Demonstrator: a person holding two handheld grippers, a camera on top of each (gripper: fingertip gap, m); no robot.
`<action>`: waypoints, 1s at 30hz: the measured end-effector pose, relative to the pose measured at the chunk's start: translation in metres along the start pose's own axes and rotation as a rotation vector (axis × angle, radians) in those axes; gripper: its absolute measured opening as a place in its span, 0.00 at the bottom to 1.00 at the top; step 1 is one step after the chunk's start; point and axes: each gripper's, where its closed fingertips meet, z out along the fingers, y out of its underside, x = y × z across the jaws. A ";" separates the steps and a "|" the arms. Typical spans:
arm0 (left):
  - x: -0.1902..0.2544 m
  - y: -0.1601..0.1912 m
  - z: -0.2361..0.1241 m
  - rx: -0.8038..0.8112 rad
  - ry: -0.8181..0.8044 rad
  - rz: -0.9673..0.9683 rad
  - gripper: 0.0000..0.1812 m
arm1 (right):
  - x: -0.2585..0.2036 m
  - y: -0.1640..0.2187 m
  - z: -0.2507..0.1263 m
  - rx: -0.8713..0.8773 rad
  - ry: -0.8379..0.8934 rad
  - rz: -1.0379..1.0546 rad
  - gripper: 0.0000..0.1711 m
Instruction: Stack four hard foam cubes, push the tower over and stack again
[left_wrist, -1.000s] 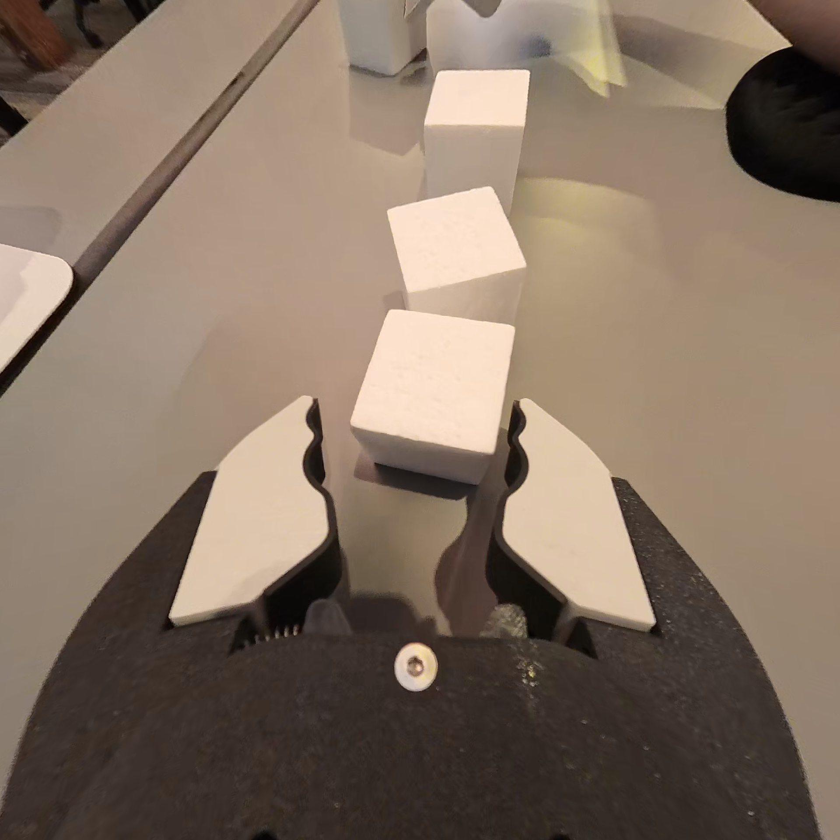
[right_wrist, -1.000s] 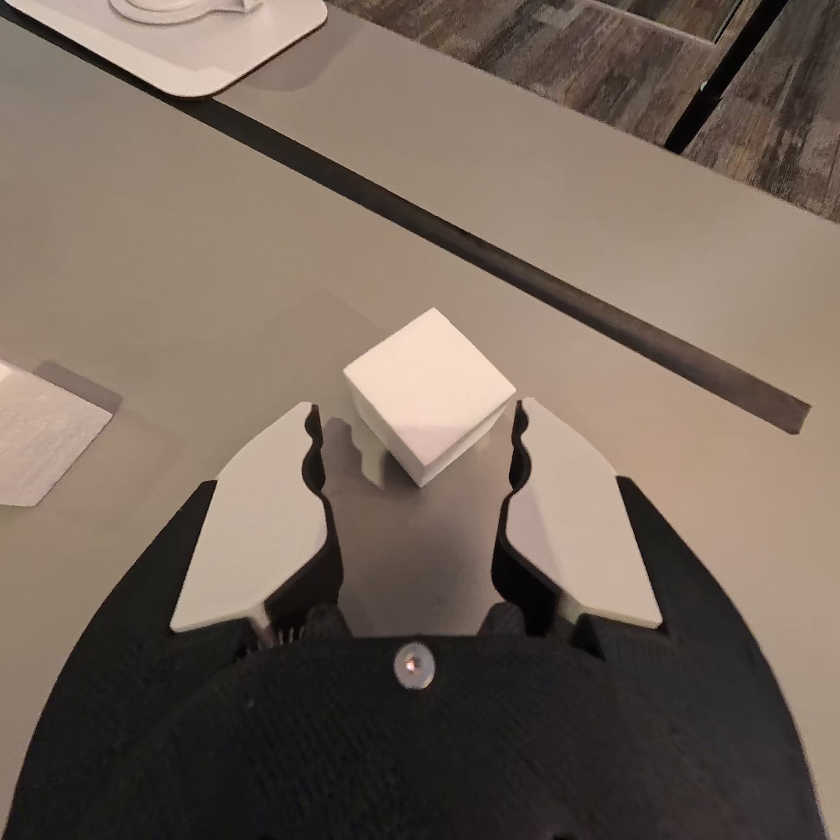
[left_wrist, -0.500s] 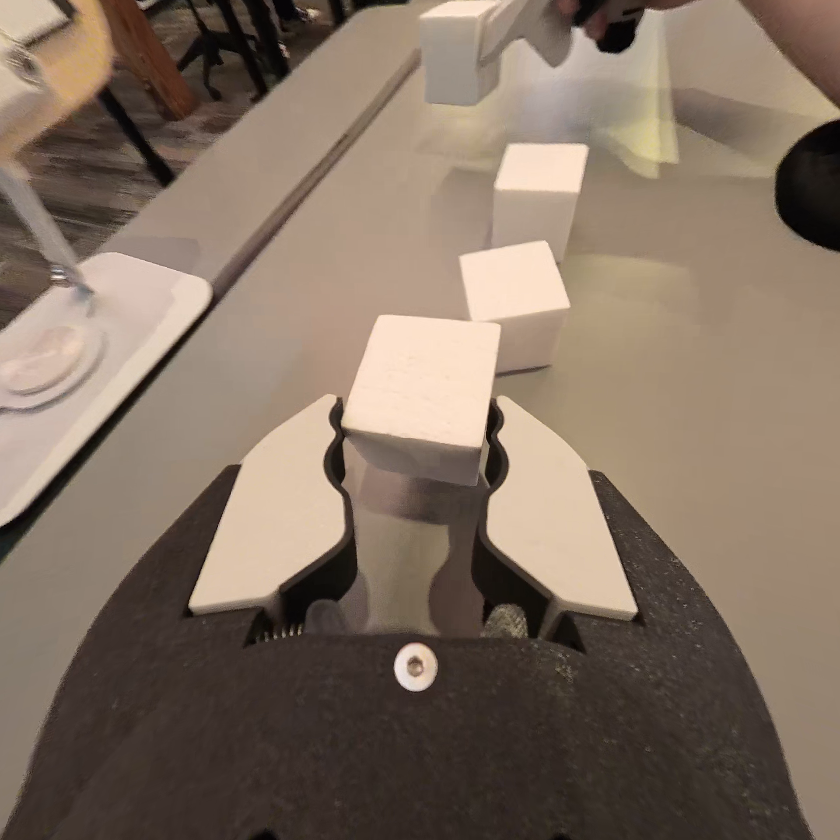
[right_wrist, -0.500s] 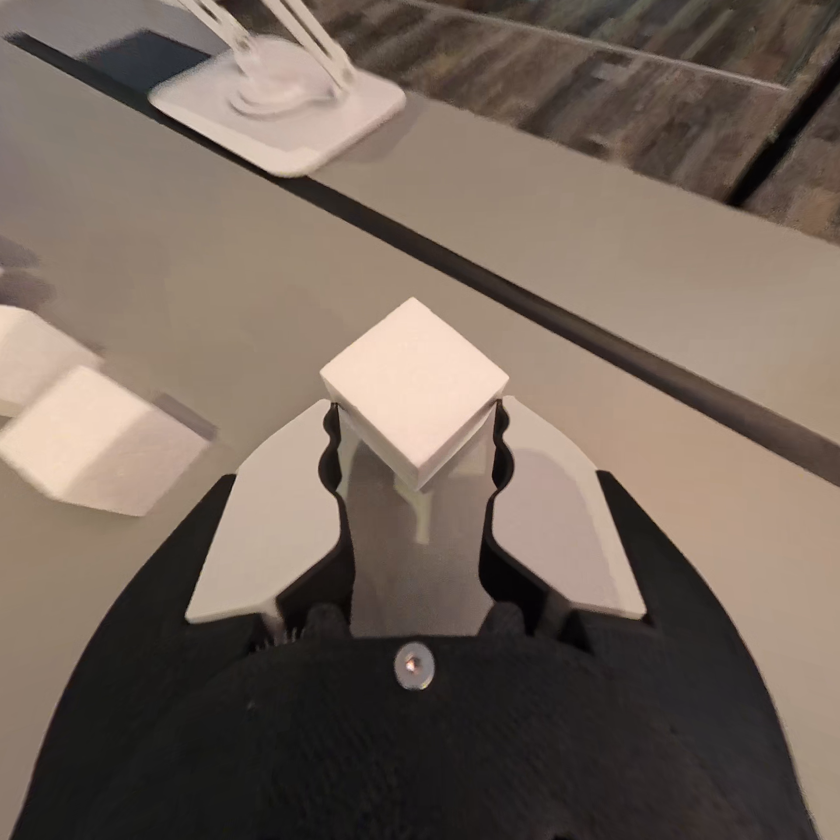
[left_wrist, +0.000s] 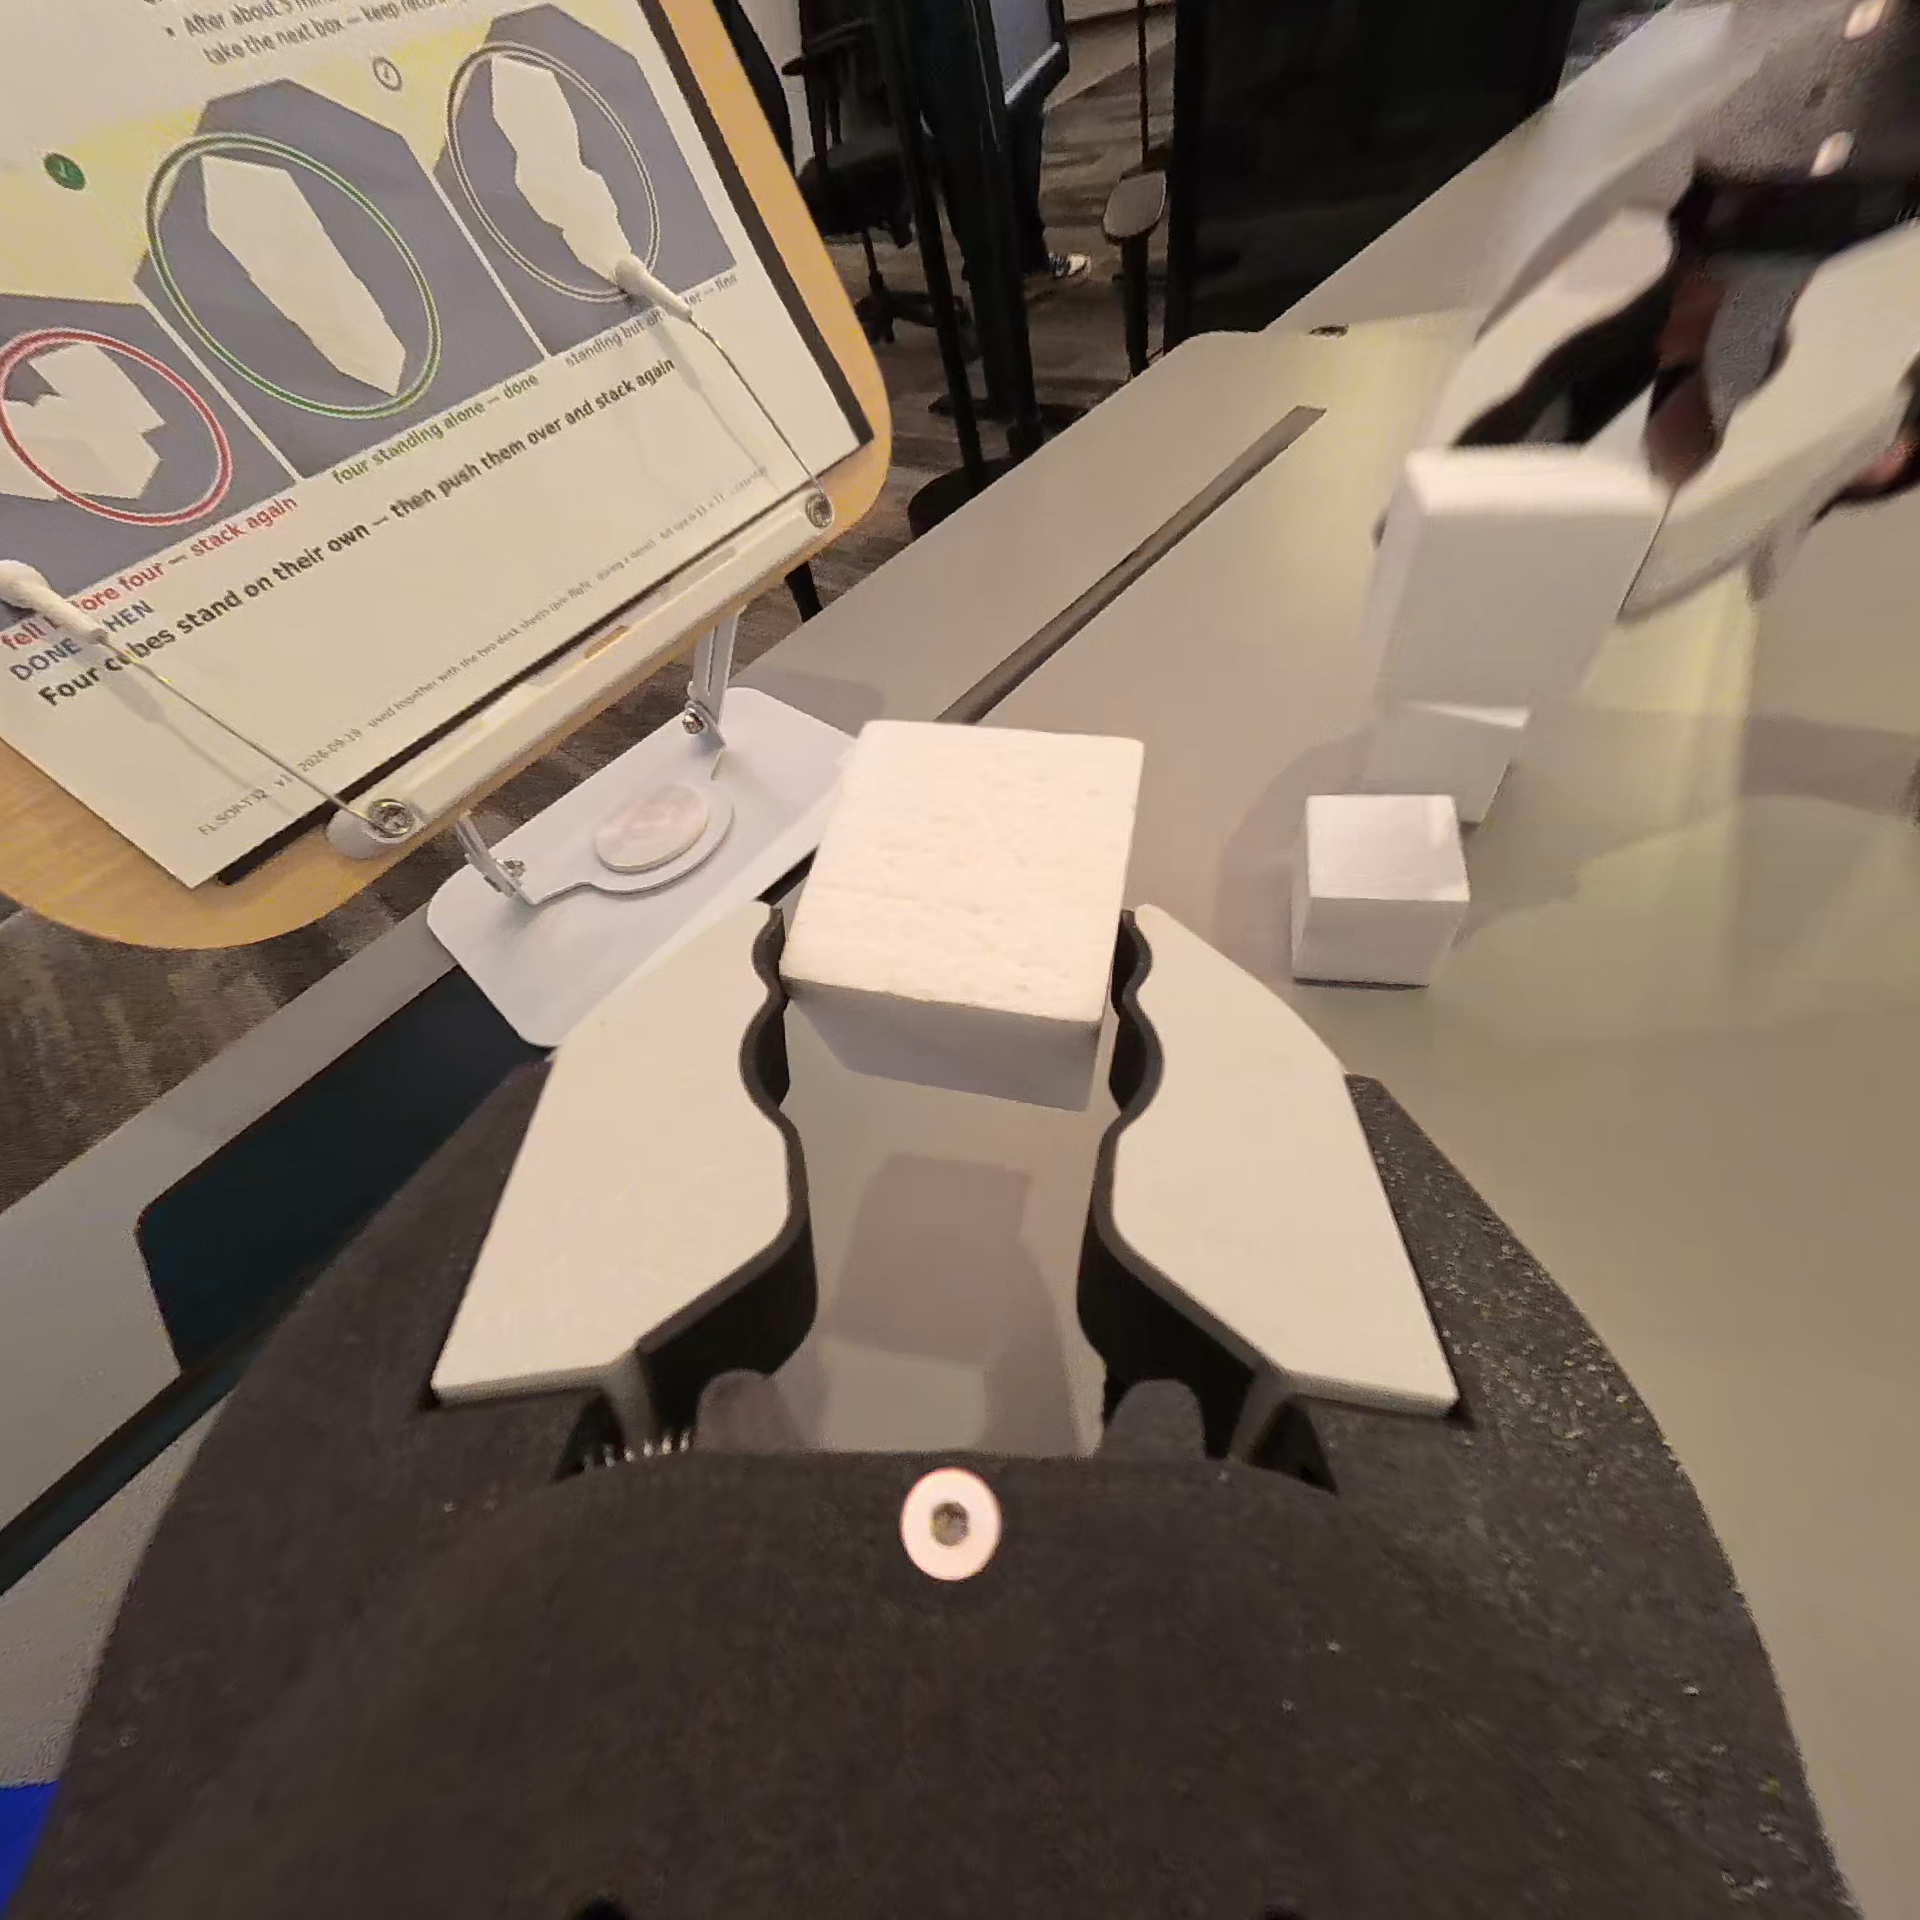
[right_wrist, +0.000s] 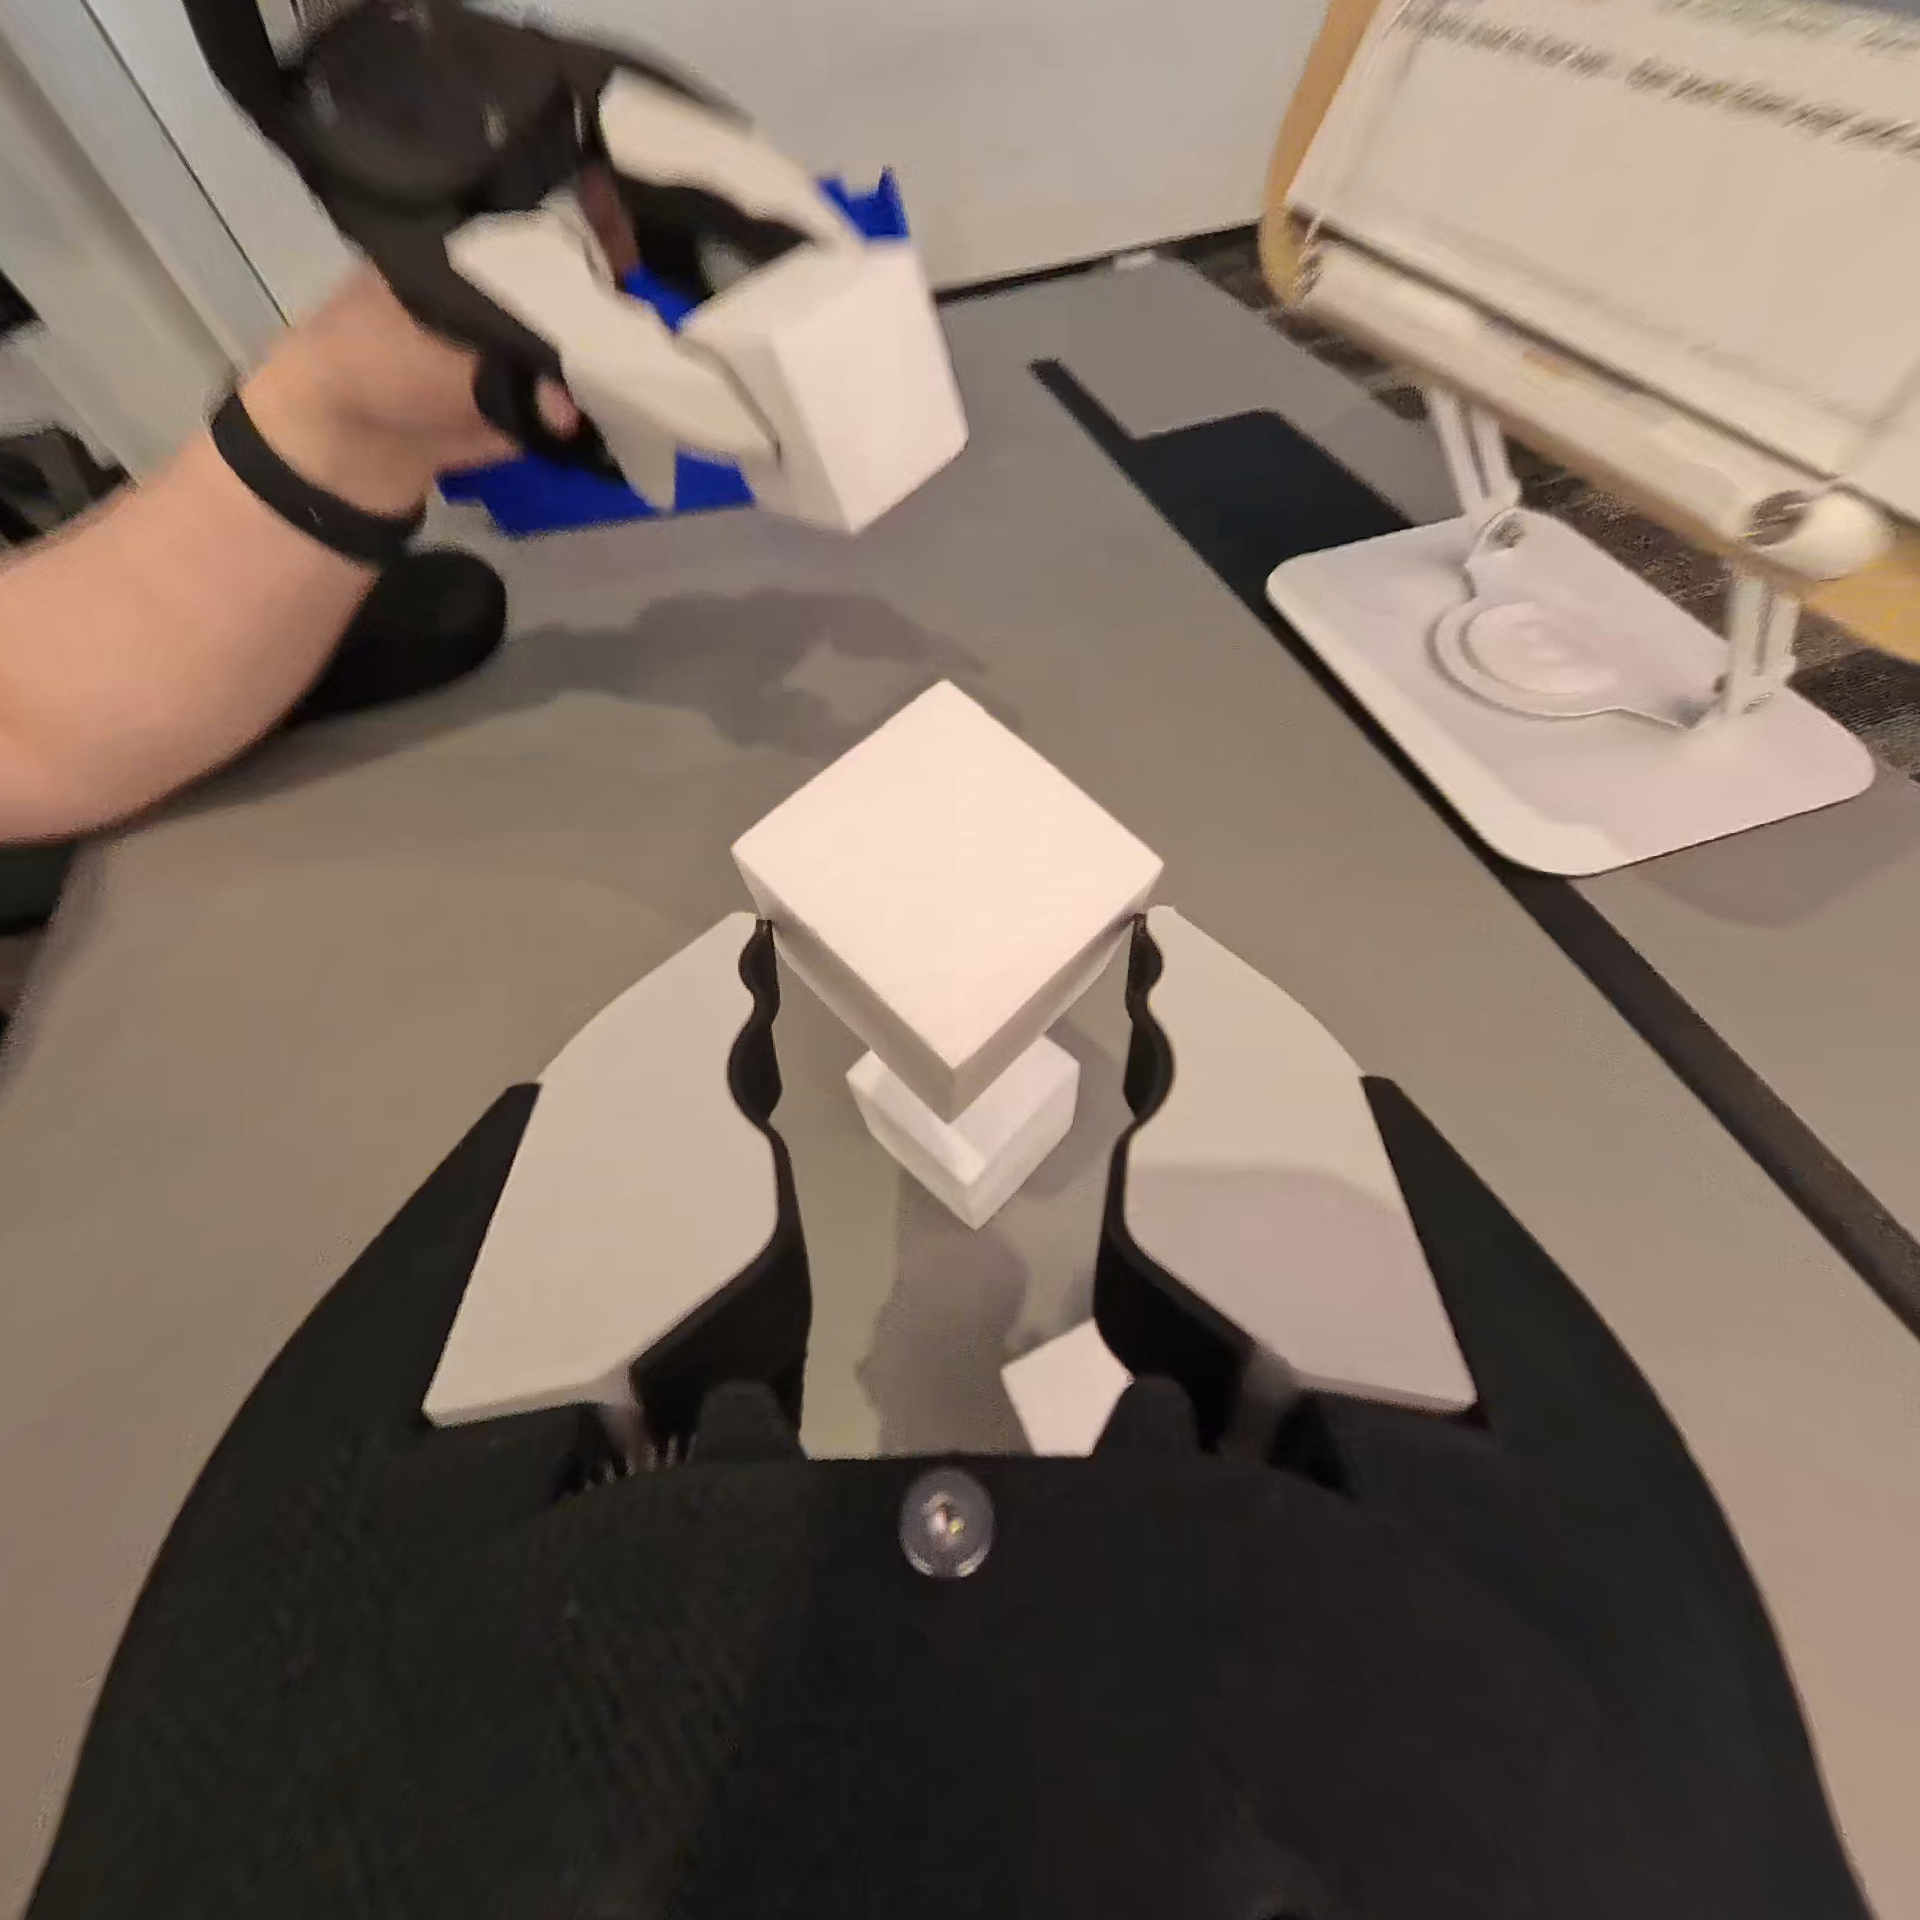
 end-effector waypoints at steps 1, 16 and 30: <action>0.000 -0.001 -0.001 0.001 0.004 -0.006 0.33 | -0.003 0.008 0.008 -0.030 0.016 -0.027 0.38; 0.013 0.005 0.006 -0.049 0.037 0.050 0.33 | -0.001 0.048 0.036 -0.205 0.065 -0.073 0.38; 0.026 0.010 0.016 -0.080 0.059 0.078 0.33 | 0.001 0.057 0.037 -0.200 0.042 -0.065 0.43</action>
